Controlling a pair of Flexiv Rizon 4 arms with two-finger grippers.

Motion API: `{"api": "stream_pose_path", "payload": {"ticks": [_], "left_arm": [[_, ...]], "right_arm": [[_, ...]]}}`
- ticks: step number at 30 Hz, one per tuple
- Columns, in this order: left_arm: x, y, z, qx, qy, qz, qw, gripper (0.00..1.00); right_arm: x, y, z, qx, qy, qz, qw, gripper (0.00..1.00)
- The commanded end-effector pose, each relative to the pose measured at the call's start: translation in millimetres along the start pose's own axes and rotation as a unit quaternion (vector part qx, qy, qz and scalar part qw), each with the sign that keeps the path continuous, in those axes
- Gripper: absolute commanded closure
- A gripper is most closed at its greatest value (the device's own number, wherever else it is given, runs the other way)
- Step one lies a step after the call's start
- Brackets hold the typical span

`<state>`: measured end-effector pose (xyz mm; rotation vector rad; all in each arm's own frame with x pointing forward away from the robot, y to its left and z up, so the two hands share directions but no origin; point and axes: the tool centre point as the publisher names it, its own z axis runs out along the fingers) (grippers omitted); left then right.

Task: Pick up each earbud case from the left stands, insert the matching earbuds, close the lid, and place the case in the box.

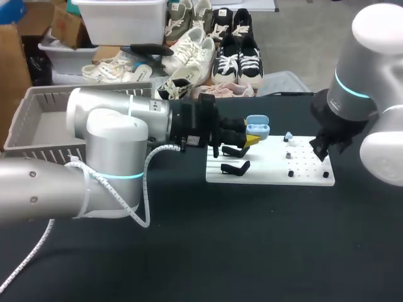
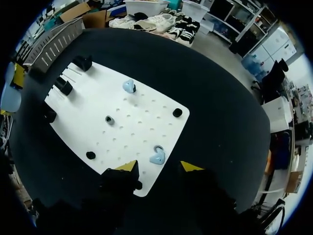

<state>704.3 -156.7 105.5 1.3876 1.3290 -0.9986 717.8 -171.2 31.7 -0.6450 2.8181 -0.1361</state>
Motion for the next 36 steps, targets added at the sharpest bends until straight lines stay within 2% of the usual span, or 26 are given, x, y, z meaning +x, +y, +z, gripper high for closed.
{"api": "stream_pose_path", "payload": {"ticks": [1, 11, 36], "left_arm": [[0.8, -1.1, -0.1, -0.002, -0.002, 0.001, 1.000, 1.00], [0.8, -1.1, -0.1, -0.002, -0.002, 0.001, 1.000, 1.00], [0.8, -1.1, -0.1, -0.002, -0.002, 0.001, 1.000, 1.00]], "right_arm": [[-0.5, 3.0, 2.0, 0.007, 0.000, 0.006, 1.000, 0.52], [1.0, 3.5, 5.5, 0.004, -0.005, 0.029, 1.000, 0.60], [-3.0, 3.0, 9.8, 0.000, -0.011, 0.046, 0.999, 0.68]]}}
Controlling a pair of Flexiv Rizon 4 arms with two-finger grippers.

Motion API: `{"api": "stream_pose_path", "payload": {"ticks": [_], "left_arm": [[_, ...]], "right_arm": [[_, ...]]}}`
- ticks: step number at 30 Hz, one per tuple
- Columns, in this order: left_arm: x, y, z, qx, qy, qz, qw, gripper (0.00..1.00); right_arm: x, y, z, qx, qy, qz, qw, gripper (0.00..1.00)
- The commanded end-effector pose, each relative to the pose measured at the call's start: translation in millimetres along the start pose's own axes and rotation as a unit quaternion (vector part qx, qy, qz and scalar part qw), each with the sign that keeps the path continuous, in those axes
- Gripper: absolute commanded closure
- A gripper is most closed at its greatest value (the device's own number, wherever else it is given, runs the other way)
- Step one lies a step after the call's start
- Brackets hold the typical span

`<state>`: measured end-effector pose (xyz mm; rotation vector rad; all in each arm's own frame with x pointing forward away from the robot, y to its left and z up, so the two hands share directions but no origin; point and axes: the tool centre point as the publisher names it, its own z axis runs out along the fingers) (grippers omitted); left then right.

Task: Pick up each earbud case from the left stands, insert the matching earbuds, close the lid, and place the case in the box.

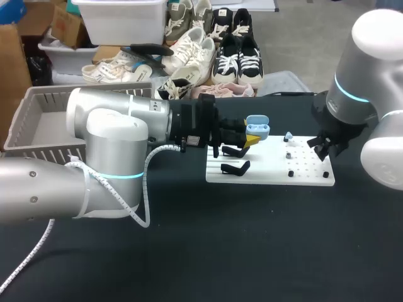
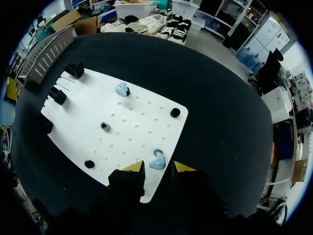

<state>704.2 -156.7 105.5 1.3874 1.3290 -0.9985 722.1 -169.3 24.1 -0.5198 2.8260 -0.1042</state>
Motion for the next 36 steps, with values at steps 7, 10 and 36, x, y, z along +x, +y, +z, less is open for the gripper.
{"api": "stream_pose_path", "payload": {"ticks": [7, 10, 36], "left_arm": [[0.8, -1.1, 0, -0.002, -0.002, 0.001, 1.000, 1.00], [0.8, -1.1, 0, -0.002, -0.002, 0.001, 1.000, 1.00], [0.8, -1.1, 0, -0.002, -0.002, 0.001, 1.000, 1.00]], "right_arm": [[-2, 3, 3, 0.002, -0.002, 0.005, 1.000, 0.75], [-2, 4, 3, 0.001, -0.002, 0.006, 1.000, 0.76], [4, 8, -26, 0.008, -0.010, 0.005, 1.000, 1.00]]}}
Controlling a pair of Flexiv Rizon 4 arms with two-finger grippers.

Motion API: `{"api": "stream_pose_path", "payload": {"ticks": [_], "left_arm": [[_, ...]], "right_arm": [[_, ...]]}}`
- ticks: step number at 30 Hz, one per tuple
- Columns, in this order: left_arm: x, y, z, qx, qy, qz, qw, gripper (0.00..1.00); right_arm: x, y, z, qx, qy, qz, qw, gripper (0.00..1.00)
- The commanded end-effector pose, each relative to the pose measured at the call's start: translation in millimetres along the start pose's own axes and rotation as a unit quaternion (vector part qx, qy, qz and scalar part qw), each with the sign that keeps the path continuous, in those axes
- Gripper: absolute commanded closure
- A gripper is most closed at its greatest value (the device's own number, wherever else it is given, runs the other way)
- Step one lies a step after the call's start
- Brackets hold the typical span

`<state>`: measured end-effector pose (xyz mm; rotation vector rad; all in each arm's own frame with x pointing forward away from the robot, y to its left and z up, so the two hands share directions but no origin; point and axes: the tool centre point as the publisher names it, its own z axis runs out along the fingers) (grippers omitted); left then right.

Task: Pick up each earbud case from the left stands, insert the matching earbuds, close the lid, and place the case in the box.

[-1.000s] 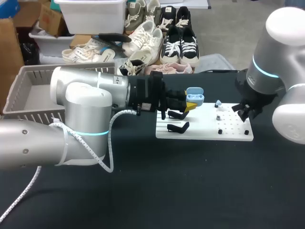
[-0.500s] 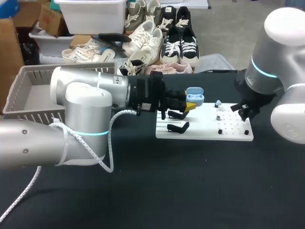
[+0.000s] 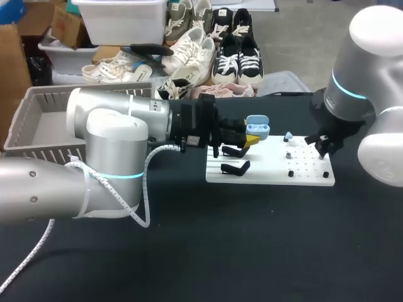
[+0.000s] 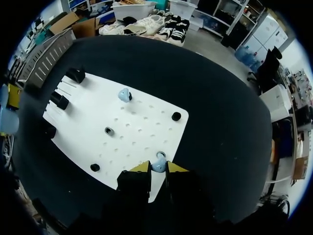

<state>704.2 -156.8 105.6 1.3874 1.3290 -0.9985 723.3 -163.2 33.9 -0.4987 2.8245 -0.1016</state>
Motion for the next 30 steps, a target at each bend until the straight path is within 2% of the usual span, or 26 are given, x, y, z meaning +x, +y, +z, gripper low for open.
{"api": "stream_pose_path", "payload": {"ticks": [1, 11, 12, 30], "left_arm": [[0.8, -1.1, 0, -0.002, -0.002, 0.001, 1.000, 1.00], [0.8, -1.1, 0, -0.002, -0.002, 0.001, 1.000, 1.00], [0.8, -1.1, 0, -0.002, -0.002, 0.001, 1.000, 1.00], [0.8, -1.1, 0, -0.002, -0.002, 0.001, 1.000, 1.00]], "right_arm": [[10, 5, -20, 0.008, -0.008, -0.005, 1.000, 1.00], [16, 25, -48, -0.012, -0.002, -0.047, 0.999, 1.00], [16, 26, -49, -0.025, -0.001, -0.052, 0.998, 1.00], [16, 26, -49, -0.025, -0.001, -0.052, 0.998, 1.00]]}}
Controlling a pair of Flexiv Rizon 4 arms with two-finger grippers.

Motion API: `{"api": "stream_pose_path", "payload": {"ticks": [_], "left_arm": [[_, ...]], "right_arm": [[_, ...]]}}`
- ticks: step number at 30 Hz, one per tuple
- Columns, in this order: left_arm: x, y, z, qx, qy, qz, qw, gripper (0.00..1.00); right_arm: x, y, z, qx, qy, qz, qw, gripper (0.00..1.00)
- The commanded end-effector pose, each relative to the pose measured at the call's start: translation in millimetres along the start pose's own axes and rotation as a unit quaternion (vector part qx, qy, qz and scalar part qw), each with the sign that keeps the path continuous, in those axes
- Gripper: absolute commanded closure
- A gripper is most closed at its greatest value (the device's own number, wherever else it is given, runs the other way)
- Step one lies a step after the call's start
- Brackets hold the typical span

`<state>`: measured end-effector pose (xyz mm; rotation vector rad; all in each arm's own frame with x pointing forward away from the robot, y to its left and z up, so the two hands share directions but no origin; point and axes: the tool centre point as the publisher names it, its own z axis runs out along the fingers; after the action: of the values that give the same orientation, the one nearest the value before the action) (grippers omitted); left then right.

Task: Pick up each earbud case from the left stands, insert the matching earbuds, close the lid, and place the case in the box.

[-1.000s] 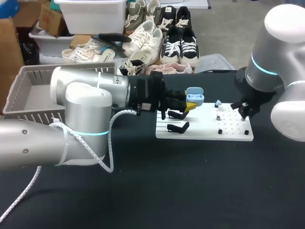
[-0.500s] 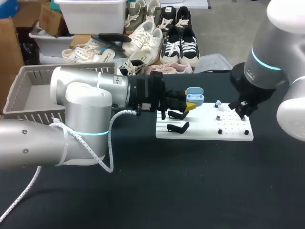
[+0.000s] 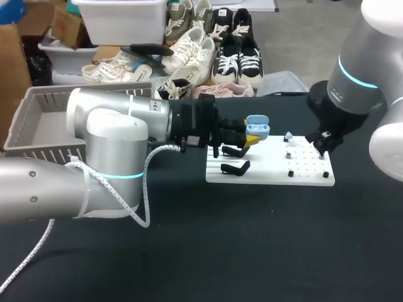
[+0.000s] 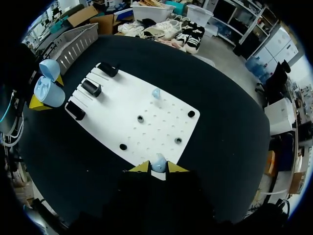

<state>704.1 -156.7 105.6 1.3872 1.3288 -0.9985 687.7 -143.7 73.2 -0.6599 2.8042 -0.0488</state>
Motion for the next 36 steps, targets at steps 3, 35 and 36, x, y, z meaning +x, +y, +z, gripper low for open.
{"api": "stream_pose_path", "payload": {"ticks": [3, 35, 36], "left_arm": [[0.8, -1.0, 0, -0.002, -0.002, 0.001, 1.000, 1.00], [0.8, -1.0, 0, -0.002, -0.002, 0.001, 1.000, 1.00], [0.8, -1.0, 0, -0.002, -0.002, 0.001, 1.000, 1.00]], "right_arm": [[1, 0, -1, 0.001, 0.000, 0.001, 1.000, 1.00], [-3, 56, -78, 0.038, 0.084, 0.407, 0.909, 1.00], [-4, 57, -82, 0.038, 0.080, 0.413, 0.907, 1.00]]}}
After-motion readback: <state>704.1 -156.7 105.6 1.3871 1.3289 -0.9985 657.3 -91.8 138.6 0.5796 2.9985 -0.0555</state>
